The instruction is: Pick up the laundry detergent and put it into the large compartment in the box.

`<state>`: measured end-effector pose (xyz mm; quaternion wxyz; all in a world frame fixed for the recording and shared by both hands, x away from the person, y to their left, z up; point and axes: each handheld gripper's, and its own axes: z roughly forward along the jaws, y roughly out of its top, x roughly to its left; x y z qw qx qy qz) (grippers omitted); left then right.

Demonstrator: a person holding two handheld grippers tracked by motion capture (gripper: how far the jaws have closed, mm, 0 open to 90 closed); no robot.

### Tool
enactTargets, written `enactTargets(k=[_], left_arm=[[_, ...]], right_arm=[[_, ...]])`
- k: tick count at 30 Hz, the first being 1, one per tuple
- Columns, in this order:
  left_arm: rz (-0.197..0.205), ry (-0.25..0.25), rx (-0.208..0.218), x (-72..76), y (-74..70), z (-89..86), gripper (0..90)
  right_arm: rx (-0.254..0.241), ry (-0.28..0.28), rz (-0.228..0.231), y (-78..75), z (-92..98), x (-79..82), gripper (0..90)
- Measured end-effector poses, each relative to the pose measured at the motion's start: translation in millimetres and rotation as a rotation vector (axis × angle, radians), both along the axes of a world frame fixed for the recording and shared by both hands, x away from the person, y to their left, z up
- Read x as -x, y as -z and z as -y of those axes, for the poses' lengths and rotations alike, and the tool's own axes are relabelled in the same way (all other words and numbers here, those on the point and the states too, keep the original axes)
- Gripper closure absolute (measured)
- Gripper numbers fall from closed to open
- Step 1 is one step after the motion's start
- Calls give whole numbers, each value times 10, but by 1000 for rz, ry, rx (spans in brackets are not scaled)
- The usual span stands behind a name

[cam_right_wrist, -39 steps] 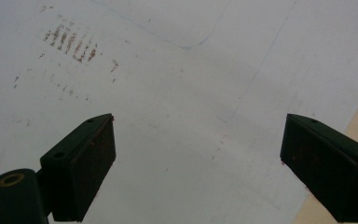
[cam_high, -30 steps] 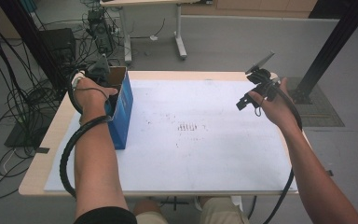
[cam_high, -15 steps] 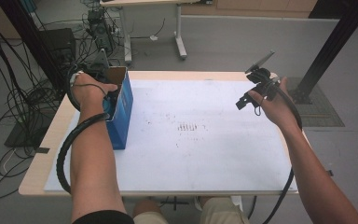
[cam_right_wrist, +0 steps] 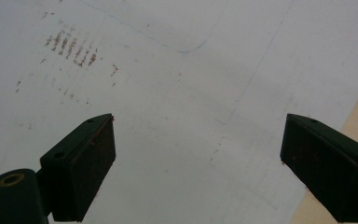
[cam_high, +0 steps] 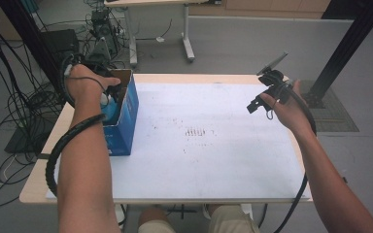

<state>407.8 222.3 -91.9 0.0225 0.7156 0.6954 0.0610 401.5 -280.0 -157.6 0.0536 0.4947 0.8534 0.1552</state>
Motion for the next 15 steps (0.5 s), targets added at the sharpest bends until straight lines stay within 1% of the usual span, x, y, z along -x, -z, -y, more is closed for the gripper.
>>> enactTargets(k=[2,4,7,8,9,10,11,12,13,14,15], left_arm=[[10,9,3,36,-93,26,215],[25,28,-1,73,-174,91,203],[32,75,7,99,-262,212,188],[35,99,10,108,-287,278,182],[37,108,14,114,-296,321,179],[35,131,16,114,-309,379,174],[30,165,22,108,-323,446,173],[29,181,31,106,-328,482,174],[25,211,42,101,-336,546,173],[23,240,45,99,-340,605,173],[21,258,45,96,-340,654,173]], right_arm=[[-4,0,-5,10,1,-18,104],[-6,7,-9,18,-4,-31,103],[-14,13,-14,24,2,-50,104],[-15,16,-14,22,-2,-53,103],[-17,16,-14,17,-3,-56,103],[-18,17,-15,13,-5,-60,103],[-18,18,-16,8,-9,-63,103],[-21,20,-16,3,-6,-68,103],[-22,23,-17,1,-6,-72,103],[-26,27,-17,-2,0,-77,102],[-27,28,-17,-4,5,-80,102]])
